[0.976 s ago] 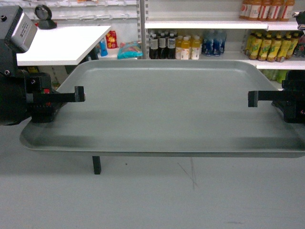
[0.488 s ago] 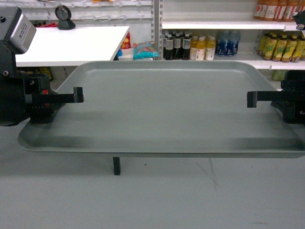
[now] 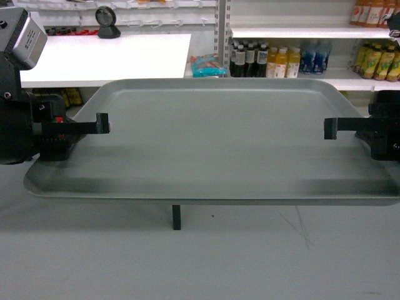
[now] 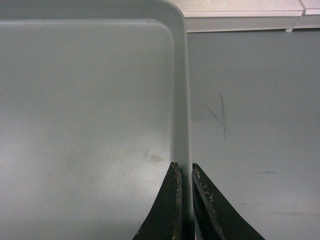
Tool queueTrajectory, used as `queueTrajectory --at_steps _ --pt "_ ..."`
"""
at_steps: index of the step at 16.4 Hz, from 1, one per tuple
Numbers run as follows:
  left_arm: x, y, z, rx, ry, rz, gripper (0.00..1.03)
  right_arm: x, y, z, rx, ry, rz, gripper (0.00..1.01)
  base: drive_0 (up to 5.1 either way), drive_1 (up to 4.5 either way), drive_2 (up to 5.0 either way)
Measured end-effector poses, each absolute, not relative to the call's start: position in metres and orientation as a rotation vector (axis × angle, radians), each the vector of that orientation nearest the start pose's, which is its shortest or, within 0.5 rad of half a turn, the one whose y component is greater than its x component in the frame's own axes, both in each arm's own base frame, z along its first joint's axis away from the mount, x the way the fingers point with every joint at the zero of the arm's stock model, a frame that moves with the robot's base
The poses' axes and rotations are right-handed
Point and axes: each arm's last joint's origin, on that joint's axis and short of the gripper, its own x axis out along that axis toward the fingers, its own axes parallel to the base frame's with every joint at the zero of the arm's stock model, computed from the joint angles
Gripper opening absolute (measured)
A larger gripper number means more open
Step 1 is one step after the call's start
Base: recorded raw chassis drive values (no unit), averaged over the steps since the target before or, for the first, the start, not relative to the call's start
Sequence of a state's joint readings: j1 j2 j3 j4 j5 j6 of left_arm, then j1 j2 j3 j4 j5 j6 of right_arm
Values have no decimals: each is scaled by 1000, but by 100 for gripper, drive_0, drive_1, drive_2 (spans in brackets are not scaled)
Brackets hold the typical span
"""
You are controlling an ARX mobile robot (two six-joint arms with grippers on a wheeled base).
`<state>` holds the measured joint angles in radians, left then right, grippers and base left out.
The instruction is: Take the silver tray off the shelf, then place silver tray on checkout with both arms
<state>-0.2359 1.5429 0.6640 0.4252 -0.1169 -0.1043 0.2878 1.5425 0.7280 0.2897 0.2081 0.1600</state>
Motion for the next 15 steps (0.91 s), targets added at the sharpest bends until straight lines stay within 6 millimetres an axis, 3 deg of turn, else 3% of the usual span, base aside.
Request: queueTrajectory --at_steps 15 --pt "294 -68 175 -23 450 -95 4 297 82 182 28 513 37 3 -500 245 245"
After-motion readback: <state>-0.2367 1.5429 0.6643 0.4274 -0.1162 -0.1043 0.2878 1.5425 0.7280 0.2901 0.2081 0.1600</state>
